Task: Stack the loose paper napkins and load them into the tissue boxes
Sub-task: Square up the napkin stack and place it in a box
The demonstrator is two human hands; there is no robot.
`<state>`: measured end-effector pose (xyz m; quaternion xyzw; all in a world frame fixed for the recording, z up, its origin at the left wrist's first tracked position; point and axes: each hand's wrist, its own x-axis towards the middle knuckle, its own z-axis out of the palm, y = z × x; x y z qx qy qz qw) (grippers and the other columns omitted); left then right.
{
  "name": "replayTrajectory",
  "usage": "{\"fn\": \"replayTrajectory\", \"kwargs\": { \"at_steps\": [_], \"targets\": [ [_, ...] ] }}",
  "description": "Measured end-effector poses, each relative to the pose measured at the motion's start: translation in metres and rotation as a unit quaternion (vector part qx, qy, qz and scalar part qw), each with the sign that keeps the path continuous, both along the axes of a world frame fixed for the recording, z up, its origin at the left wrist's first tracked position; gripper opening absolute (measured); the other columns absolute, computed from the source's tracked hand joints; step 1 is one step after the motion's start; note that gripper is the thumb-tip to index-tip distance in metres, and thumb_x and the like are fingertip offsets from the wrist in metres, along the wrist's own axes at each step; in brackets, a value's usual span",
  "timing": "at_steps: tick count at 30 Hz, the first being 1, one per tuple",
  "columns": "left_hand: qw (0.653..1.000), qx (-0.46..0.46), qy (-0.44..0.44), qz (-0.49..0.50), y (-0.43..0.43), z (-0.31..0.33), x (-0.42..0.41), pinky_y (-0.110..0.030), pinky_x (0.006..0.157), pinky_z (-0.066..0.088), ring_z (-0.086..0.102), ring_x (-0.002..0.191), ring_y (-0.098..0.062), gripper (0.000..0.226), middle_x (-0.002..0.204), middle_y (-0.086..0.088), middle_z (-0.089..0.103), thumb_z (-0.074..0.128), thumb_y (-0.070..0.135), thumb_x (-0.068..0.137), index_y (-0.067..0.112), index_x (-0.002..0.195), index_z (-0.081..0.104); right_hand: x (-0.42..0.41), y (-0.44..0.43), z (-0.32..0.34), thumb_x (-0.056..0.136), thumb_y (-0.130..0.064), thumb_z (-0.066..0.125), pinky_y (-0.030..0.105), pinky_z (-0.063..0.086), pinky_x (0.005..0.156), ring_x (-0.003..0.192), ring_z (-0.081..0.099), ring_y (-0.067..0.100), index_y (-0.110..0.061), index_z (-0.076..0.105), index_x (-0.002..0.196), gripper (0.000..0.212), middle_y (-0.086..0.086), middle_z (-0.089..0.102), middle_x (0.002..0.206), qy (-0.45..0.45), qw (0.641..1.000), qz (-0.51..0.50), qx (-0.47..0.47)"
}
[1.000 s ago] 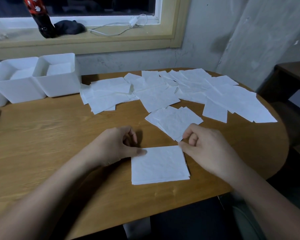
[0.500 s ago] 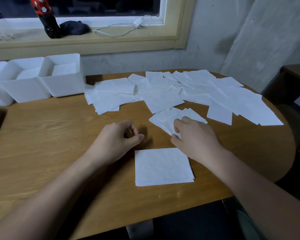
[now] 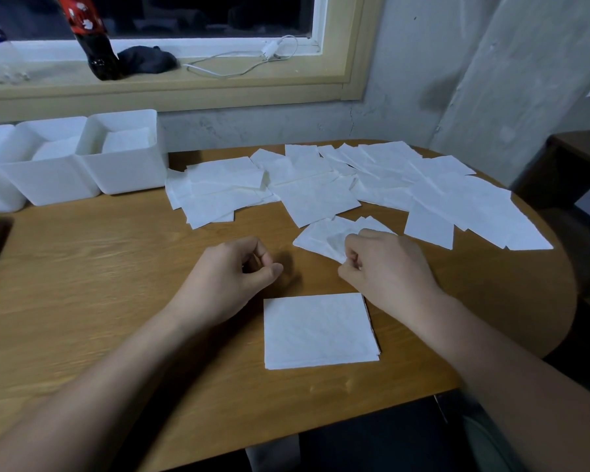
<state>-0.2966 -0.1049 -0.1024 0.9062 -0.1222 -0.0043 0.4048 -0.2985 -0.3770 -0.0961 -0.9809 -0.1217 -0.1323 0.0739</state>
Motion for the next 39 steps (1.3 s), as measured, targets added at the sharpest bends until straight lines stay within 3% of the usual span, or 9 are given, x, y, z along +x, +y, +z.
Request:
{"fn": "replayTrajectory", "kwargs": {
  "at_steps": [9, 16, 20, 22, 26, 28, 33, 37, 39],
  "targets": [
    [0.998, -0.062, -0.003, -0.017, -0.002, 0.002, -0.002, -0.028, 0.064, 0.052, 0.066, 0.065, -0.009, 0.007, 0.085, 0.011, 0.073, 0.076, 0.035, 0.099, 0.034, 0.098, 0.069, -0.01, -0.007, 0.025, 0.082, -0.021, 0.073, 0.038, 0.056, 0.061, 0.064, 0.059, 0.013, -0.027, 0.065, 0.073, 0.014, -0.007, 0.063, 0.069, 0.062, 0.973, 0.012, 0.222],
    [0.999, -0.043, -0.006, -0.018, -0.002, 0.0, -0.002, -0.023, 0.064, 0.048, 0.064, 0.071, -0.01, 0.006, 0.086, 0.011, 0.073, 0.074, 0.031, 0.098, 0.034, 0.096, 0.069, -0.014, 0.0, 0.017, 0.083, -0.014, 0.075, 0.015, 0.04, 0.057, 0.057, 0.054, 0.005, -0.023, 0.069, 0.072, 0.015, -0.01, 0.062, 0.063, 0.146, 0.952, -0.007, 0.268],
    [0.998, -0.06, -0.017, -0.006, -0.003, 0.002, -0.002, -0.017, 0.067, 0.047, 0.065, 0.078, -0.012, 0.014, 0.091, 0.01, 0.073, 0.078, 0.028, 0.095, 0.032, 0.103, 0.068, -0.02, 0.002, 0.036, 0.089, -0.015, 0.072, 0.031, 0.05, 0.068, 0.07, 0.063, 0.016, -0.024, 0.068, 0.076, 0.016, -0.003, 0.069, 0.075, 0.134, 0.934, 0.009, 0.331],
    [0.997, -0.073, -0.009, -0.02, -0.004, 0.003, -0.003, -0.015, 0.071, 0.048, 0.068, 0.085, -0.012, 0.026, 0.101, 0.012, 0.073, 0.082, 0.027, 0.092, 0.035, 0.112, 0.066, -0.024, 0.005, 0.047, 0.093, -0.012, 0.071, 0.033, 0.053, 0.075, 0.077, 0.066, 0.018, -0.021, 0.071, 0.081, 0.015, -0.004, 0.071, 0.081, 0.15, 0.915, 0.038, 0.373],
    [0.997, -0.061, -0.017, -0.054, -0.005, 0.005, -0.003, -0.021, 0.086, 0.053, 0.064, 0.117, -0.004, 0.061, 0.136, 0.024, 0.061, 0.085, 0.04, 0.089, 0.04, 0.142, 0.055, -0.03, 0.007, 0.062, 0.098, -0.004, 0.066, 0.023, 0.05, 0.068, 0.072, 0.058, 0.015, -0.009, 0.071, 0.087, 0.013, 0.01, 0.066, 0.075, 0.207, 0.849, 0.079, 0.48],
    [0.995, -0.079, 0.006, -0.057, -0.006, 0.009, -0.006, -0.024, 0.095, 0.054, 0.06, 0.127, 0.0, 0.064, 0.141, 0.026, 0.06, 0.084, 0.044, 0.09, 0.039, 0.146, 0.053, -0.032, 0.006, 0.064, 0.1, 0.001, 0.062, 0.019, 0.049, 0.066, 0.074, 0.057, 0.01, -0.007, 0.07, 0.088, 0.016, 0.002, 0.065, 0.076, 0.24, 0.812, 0.093, 0.524],
    [0.951, -0.264, 0.141, -0.073, -0.004, 0.013, -0.008, -0.048, 0.096, 0.059, 0.077, 0.099, -0.028, 0.02, 0.106, -0.008, 0.08, 0.081, 0.028, 0.095, 0.014, 0.106, 0.072, -0.035, -0.002, 0.059, 0.102, -0.002, 0.059, 0.029, 0.051, 0.067, 0.08, 0.056, 0.019, -0.006, 0.07, 0.089, 0.018, 0.009, 0.063, 0.086, 0.276, 0.743, 0.083, 0.604],
    [0.946, -0.282, 0.143, -0.069, -0.004, 0.022, -0.01, -0.031, 0.074, 0.054, 0.072, 0.079, -0.021, 0.013, 0.086, -0.009, 0.076, 0.08, 0.02, 0.094, 0.01, 0.094, 0.071, -0.039, -0.005, 0.045, 0.108, -0.02, 0.058, 0.035, 0.05, 0.063, 0.081, 0.058, 0.027, -0.008, 0.076, 0.093, 0.026, 0.014, 0.069, 0.089, 0.289, 0.703, 0.011, 0.65],
    [0.95, -0.267, 0.141, -0.074, -0.005, 0.025, -0.012, -0.03, 0.066, 0.048, 0.065, 0.074, -0.022, 0.015, 0.081, -0.008, 0.072, 0.082, 0.021, 0.093, 0.011, 0.091, 0.071, -0.045, -0.006, 0.04, 0.101, -0.037, 0.067, 0.034, 0.05, 0.062, 0.082, 0.065, 0.026, -0.007, 0.077, 0.108, 0.033, 0.015, 0.077, 0.099, 0.305, 0.719, -0.004, 0.624]
  ]
}}
